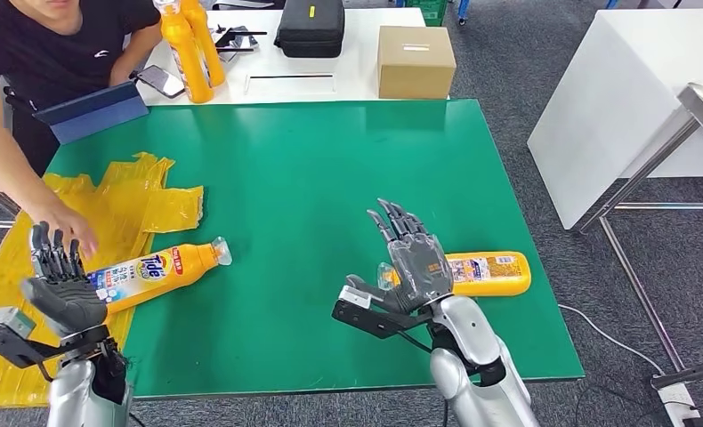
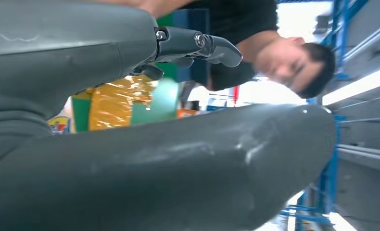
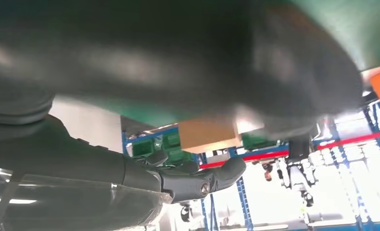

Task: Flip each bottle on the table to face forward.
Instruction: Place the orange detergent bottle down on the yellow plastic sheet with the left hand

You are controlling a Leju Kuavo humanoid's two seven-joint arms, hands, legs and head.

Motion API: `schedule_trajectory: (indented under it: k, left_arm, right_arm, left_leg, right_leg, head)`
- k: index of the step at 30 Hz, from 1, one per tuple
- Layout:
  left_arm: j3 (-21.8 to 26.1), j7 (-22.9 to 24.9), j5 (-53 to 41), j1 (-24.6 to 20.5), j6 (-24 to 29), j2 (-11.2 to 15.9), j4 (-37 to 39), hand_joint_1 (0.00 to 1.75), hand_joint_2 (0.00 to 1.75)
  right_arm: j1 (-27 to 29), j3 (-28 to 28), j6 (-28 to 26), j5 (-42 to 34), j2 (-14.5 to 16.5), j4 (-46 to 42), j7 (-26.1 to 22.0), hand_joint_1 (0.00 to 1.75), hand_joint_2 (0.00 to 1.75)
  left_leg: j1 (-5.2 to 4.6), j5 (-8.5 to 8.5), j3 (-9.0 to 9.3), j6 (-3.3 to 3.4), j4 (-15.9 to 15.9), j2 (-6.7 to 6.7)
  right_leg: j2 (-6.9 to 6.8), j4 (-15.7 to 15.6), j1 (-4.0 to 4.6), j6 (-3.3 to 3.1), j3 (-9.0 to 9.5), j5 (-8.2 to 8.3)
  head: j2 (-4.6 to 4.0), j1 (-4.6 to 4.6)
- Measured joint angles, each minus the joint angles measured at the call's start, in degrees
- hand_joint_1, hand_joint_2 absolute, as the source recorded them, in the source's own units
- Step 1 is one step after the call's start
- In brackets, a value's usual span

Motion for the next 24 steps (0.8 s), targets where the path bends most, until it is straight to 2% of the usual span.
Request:
schedule_trajectory:
  k: [5, 10, 20, 24]
  left_arm:
    - [-1.32, -0.54, 1.59, 4.47, 0.2, -0.44, -6.39, 0.0, 0.0]
    - [-2.38, -0.79, 3.95, 6.9, 0.77, 0.11, -9.29, 0.0, 0.0]
    - [-3.56, -0.88, 5.69, 9.07, 1.34, 1.75, -10.9, 0.0, 0.0]
    - [-3.85, -0.9, 6.27, 9.2, 1.56, 2.21, -10.69, 0.0, 0.0]
  right_arm:
    - [3.23, -1.49, 0.61, 1.63, 0.76, -3.5, -0.5, 0.0, 1.75]
    - [4.94, -1.53, 0.76, 1.73, 0.68, -5.25, -0.46, 0.0, 1.75]
    - [7.3, -1.58, 1.12, 3.75, -0.27, -6.62, 2.12, 0.0, 1.75]
    - [8.89, -3.69, 2.31, 6.79, -0.49, -7.95, 3.74, 0.0, 1.75]
  left_leg:
    - [0.0, 0.0, 0.01, 0.0, -0.01, 0.01]
    - [0.0, 0.0, 0.02, 0.0, -0.01, 0.01]
    - [0.0, 0.0, 0.05, 0.0, -0.01, 0.0]
    - [0.0, 0.0, 0.05, 0.0, -0.01, -0.02]
  right_leg:
    - [0.0, 0.0, 0.0, 0.0, 0.01, 0.0]
    - [0.0, 0.0, 0.0, 0.0, 0.02, 0.0]
    - [-0.01, -0.01, 0.0, 0.0, 0.03, 0.0]
    - [-0.03, -0.01, 0.0, 0.0, 0.03, 0.0]
  head:
    - [0.0, 0.0]
    - [0.0, 0.0]
    - [0.0, 0.01]
    - [0.0, -0.01]
